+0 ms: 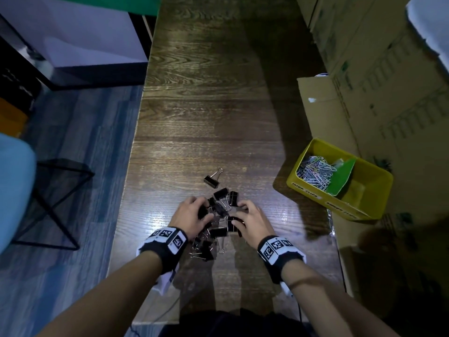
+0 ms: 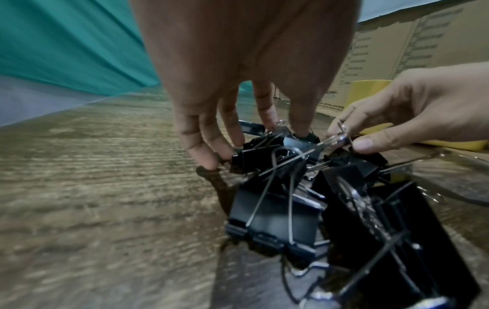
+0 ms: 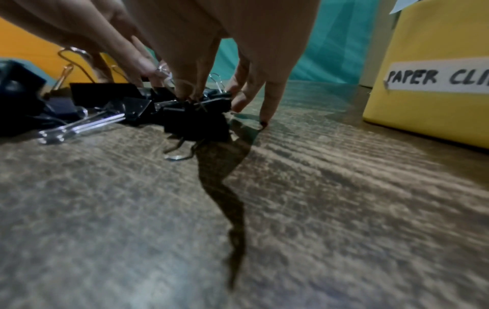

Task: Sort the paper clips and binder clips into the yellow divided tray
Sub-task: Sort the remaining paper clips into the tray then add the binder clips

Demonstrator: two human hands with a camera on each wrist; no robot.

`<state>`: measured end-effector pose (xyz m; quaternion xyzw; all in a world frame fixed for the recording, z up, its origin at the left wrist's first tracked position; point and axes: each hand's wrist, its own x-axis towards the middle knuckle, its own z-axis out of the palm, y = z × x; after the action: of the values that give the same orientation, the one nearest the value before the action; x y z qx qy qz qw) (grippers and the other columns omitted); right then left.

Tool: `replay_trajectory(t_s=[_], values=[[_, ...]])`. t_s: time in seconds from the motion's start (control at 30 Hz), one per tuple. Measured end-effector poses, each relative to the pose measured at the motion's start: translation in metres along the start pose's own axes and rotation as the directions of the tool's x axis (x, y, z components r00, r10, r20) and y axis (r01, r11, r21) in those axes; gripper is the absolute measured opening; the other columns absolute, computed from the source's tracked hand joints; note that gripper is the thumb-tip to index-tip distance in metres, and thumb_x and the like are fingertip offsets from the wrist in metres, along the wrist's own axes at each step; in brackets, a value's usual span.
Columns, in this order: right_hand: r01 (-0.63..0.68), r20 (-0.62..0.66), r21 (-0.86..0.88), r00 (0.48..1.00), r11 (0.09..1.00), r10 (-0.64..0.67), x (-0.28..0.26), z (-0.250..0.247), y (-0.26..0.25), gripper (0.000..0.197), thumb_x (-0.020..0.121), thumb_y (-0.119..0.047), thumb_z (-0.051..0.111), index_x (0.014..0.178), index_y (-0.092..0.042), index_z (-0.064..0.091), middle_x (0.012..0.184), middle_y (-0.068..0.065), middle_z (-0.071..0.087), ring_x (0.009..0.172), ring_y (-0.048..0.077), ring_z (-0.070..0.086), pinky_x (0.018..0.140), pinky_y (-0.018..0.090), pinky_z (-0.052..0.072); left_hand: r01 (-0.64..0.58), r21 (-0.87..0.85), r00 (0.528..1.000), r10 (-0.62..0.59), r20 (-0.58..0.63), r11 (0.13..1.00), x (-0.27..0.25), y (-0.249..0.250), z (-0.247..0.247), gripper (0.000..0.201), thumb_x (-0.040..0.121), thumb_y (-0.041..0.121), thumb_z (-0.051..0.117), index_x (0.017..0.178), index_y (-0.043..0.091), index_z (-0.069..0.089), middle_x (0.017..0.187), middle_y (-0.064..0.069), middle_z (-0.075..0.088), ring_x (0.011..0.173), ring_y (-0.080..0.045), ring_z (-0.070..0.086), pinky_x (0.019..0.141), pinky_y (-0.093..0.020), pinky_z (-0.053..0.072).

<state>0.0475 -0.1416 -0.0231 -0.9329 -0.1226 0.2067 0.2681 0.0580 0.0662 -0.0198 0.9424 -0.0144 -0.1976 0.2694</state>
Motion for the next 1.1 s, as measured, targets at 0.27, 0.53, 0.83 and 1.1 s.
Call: replay_trajectory(t_s=[0.27, 0.53, 0.83, 1.1], values=[[-0.020, -0.048, 0.233, 0.998, 0.972, 0.032, -0.003, -0.027, -0.001, 0.015, 0.095, -0.024, 0.051, 0.103, -0.017, 0.062, 0.128, -0.004, 0.047, 0.110, 0.010, 0.047, 0.095, 0.028, 0.042, -0.029, -0.103, 0.991, 0.015, -0.134, 0.994, 0.000, -0.004, -0.014, 0.009, 0.087, 0.027, 0.060, 0.085, 0.019, 0.056, 0.100, 0.004, 0.052, 0.088, -0.016, 0.056, 0.081, -0.033, 0.052], [-0.143, -0.128, 0.759, 0.924, 0.635, 0.360, 0.001, -0.050, 0.007, 0.014, 0.098, -0.027, 0.044, 0.089, -0.034, 0.052, 0.098, -0.001, 0.062, 0.089, 0.025, 0.064, 0.086, 0.057, 0.051, 0.078, -0.811, 0.973, -0.220, -0.064, 0.580, 0.007, -0.002, -0.054, 0.018, 0.089, 0.002, 0.051, 0.074, 0.012, 0.050, 0.108, -0.007, 0.066, 0.102, -0.027, 0.062, 0.093, -0.045, 0.048], [-0.293, 0.041, 0.568, 0.944, 0.769, 0.328, 0.017, -0.054, -0.001, 0.027, 0.091, -0.043, 0.051, 0.111, -0.026, 0.047, 0.129, -0.001, 0.049, 0.120, 0.020, 0.047, 0.100, 0.043, 0.038, 0.220, -0.811, 0.968, -0.225, 0.112, 0.542, 0.053, 0.025, -0.072, 0.027, 0.082, 0.009, 0.065, 0.073, 0.017, 0.041, 0.078, -0.007, 0.059, 0.054, -0.018, 0.057, 0.042, -0.025, 0.045], [-0.245, 0.151, -0.069, 0.956, 0.967, 0.253, 0.049, -0.030, -0.010, 0.060, 0.085, -0.034, 0.066, 0.134, -0.015, 0.036, 0.136, 0.016, 0.047, 0.119, 0.032, 0.050, 0.093, 0.038, 0.046, -0.100, 0.283, 0.978, 0.041, 0.205, 0.954, 0.085, 0.026, -0.042, 0.054, 0.085, 0.020, 0.060, 0.131, 0.037, 0.040, 0.131, -0.008, 0.038, 0.113, -0.029, 0.049, 0.098, -0.049, 0.043]])
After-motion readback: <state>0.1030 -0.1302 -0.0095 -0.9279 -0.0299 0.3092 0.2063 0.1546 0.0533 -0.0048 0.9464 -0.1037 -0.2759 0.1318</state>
